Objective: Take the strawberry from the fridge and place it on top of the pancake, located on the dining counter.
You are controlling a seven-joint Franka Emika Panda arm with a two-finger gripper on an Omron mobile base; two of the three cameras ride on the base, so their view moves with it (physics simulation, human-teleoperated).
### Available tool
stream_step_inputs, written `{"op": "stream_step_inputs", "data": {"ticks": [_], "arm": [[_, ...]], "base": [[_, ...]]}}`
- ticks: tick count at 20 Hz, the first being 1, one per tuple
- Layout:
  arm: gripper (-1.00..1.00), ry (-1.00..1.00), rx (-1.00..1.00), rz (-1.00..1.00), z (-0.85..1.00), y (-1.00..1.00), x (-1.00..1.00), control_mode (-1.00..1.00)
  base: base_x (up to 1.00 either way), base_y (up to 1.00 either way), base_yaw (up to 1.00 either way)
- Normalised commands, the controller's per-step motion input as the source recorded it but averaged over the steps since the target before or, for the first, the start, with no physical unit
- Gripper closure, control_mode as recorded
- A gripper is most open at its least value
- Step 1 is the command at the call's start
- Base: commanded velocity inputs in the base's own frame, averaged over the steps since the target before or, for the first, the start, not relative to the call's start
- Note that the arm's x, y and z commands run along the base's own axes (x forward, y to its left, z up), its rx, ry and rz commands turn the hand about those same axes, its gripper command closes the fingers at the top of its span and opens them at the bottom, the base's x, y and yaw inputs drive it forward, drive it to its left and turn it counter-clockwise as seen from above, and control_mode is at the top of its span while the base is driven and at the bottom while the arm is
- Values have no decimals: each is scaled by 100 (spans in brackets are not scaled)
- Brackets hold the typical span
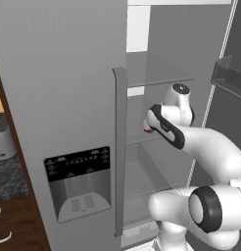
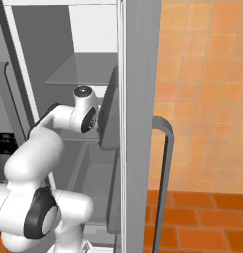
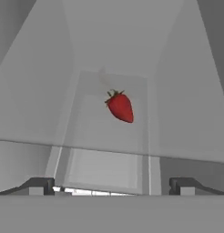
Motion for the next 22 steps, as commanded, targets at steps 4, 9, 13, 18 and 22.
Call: {"op": "stream_step_inputs", "data": {"ticks": [4, 9, 13, 18, 22], "arm": [[-100, 0, -1, 10, -30, 0, 40, -100], [-100, 5, -1, 7, -33, -1, 41, -100], [-100, 0, 0, 6, -18, 0, 43, -100], [-100, 0, -1, 4, -17, 0, 43, -100], [-100, 0, -3, 3, -31, 0, 40, -100]], "base": [[0, 0, 0], [0, 0, 0], [0, 0, 0], [0, 0, 0], [0, 0, 0]]}}
